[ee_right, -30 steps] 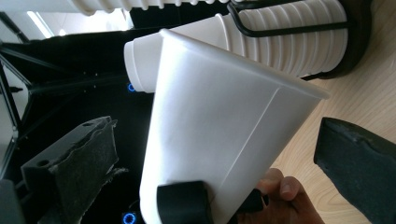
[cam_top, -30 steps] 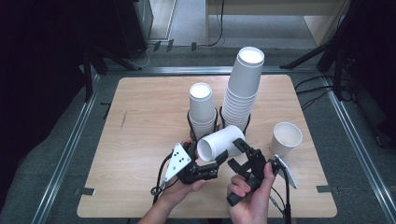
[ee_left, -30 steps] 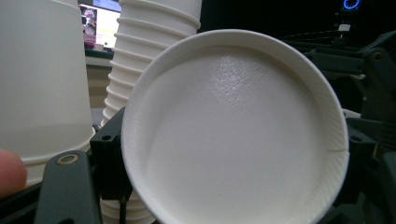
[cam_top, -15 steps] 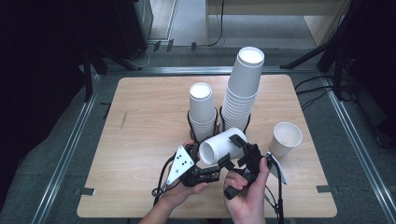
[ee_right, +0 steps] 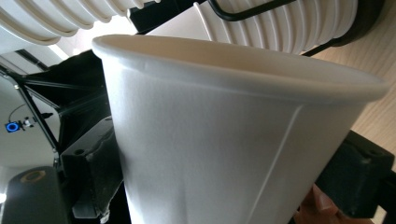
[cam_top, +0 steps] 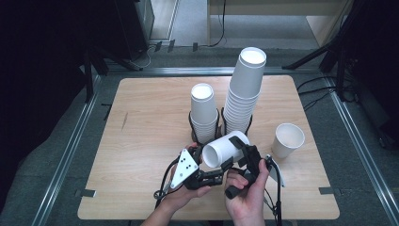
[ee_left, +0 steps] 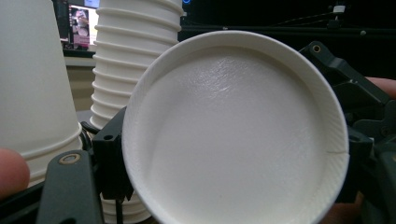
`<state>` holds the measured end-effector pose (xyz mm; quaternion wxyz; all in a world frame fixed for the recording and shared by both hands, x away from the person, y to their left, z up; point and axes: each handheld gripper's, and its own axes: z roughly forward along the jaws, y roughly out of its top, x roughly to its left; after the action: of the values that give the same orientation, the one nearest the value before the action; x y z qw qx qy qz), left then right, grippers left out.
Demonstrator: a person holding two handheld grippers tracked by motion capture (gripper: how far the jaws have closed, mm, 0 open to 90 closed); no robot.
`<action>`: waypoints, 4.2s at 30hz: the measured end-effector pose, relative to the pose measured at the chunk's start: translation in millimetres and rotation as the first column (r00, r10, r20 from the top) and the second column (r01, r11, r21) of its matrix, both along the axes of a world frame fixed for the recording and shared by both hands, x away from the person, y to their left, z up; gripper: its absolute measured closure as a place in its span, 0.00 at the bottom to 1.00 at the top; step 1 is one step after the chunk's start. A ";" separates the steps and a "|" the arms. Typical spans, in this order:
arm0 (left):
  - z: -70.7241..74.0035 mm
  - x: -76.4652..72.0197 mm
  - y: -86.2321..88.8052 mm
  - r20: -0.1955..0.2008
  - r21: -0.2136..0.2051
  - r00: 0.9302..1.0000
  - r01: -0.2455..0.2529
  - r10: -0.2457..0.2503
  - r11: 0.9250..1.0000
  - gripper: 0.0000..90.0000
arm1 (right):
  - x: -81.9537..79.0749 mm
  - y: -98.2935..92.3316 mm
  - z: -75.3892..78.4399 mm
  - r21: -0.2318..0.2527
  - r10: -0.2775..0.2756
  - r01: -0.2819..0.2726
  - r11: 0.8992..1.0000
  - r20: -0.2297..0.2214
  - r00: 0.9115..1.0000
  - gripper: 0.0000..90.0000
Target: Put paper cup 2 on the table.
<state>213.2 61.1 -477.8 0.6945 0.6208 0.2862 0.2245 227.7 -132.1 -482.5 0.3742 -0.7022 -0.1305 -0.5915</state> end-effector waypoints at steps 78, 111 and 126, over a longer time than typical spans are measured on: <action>17.3 1.3 19.7 -0.153 0.170 0.988 0.041 -0.015 0.985 0.00 | -1.3 -30.9 25.5 -0.265 -0.188 0.258 0.929 0.262 0.947 0.18; 17.8 1.8 21.1 -0.154 0.175 0.988 0.036 -0.009 0.984 0.00 | -23.0 -29.9 61.1 -0.621 -0.124 0.528 0.579 0.573 0.810 0.18; 10.3 5.5 36.2 -0.145 0.213 0.974 -0.142 0.175 0.967 0.00 | -24.8 -35.3 63.9 -0.680 0.048 0.563 0.470 0.657 0.752 0.17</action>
<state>218.7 97.2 -467.6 0.5822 0.6791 0.3665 0.2559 202.9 -167.3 -418.6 -0.1808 -0.5796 -0.3971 -0.6882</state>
